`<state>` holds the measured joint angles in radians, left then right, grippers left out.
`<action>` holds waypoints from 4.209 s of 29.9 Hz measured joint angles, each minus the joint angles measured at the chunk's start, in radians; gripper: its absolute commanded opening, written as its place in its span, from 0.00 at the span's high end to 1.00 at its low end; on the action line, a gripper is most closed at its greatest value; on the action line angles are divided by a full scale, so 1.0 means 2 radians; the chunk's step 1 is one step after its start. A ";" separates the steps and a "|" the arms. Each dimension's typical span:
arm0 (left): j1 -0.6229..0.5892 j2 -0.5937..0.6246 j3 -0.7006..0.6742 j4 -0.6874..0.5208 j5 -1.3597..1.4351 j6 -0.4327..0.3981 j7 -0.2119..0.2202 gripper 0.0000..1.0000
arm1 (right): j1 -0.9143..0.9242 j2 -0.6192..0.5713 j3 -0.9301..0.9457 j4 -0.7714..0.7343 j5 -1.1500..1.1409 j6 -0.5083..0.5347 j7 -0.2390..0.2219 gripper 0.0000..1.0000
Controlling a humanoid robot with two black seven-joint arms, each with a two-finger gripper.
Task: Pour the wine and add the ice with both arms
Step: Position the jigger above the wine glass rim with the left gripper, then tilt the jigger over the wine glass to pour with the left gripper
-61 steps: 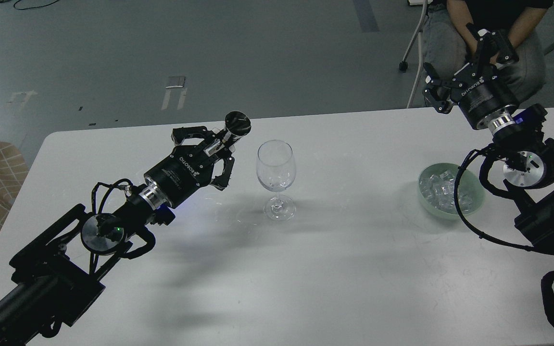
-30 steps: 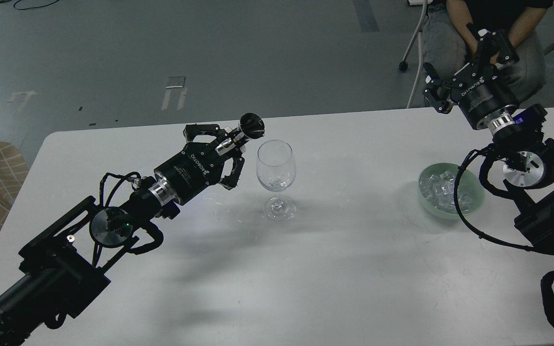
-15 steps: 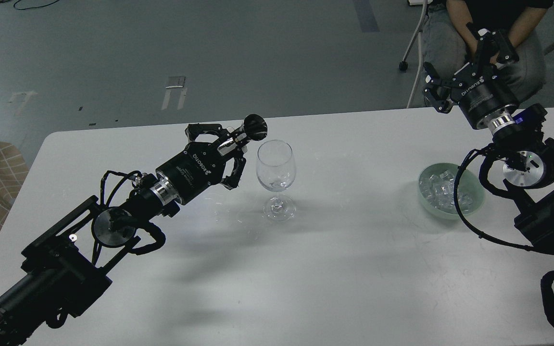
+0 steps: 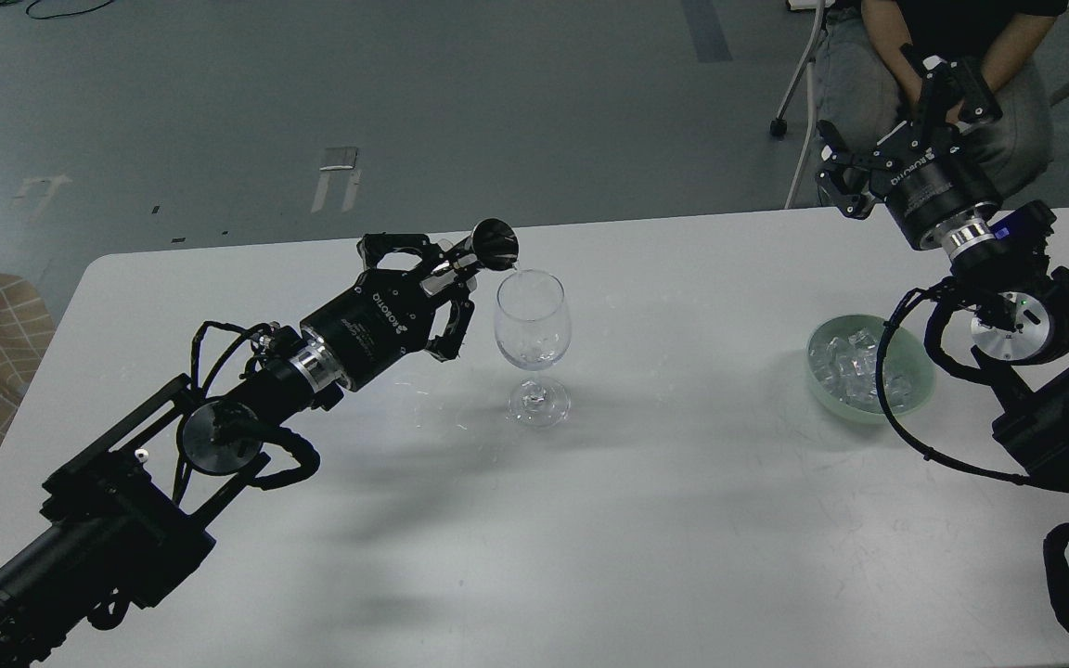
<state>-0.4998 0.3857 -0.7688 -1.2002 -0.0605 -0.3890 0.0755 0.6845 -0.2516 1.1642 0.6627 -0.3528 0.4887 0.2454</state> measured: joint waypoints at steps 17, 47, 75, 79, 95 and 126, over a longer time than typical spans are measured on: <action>-0.010 0.003 0.000 0.012 0.032 -0.007 -0.012 1.00 | 0.000 0.000 0.000 0.000 0.000 0.000 0.000 0.00; -0.012 0.004 -0.004 0.011 0.113 -0.023 -0.037 1.00 | 0.000 0.001 0.000 0.000 0.000 0.000 0.000 0.00; -0.021 0.006 -0.007 0.010 0.202 -0.022 -0.079 1.00 | 0.000 0.001 0.000 0.000 0.000 0.000 0.000 0.00; -0.021 0.006 -0.007 0.008 0.213 -0.021 -0.084 1.00 | 0.000 0.001 0.000 0.000 0.000 0.000 0.000 0.00; -0.026 0.014 -0.008 0.005 0.281 -0.017 -0.120 1.00 | 0.000 0.001 0.000 0.000 0.000 0.000 0.000 0.00; -0.024 0.014 -0.009 -0.012 0.436 0.010 -0.160 1.00 | 0.000 0.001 0.002 0.000 0.000 0.000 0.001 0.00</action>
<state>-0.5476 0.4135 -0.7869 -1.2246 0.8119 -0.3688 -0.2453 0.6841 -0.2489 1.1688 0.6627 -0.3528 0.4887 0.2466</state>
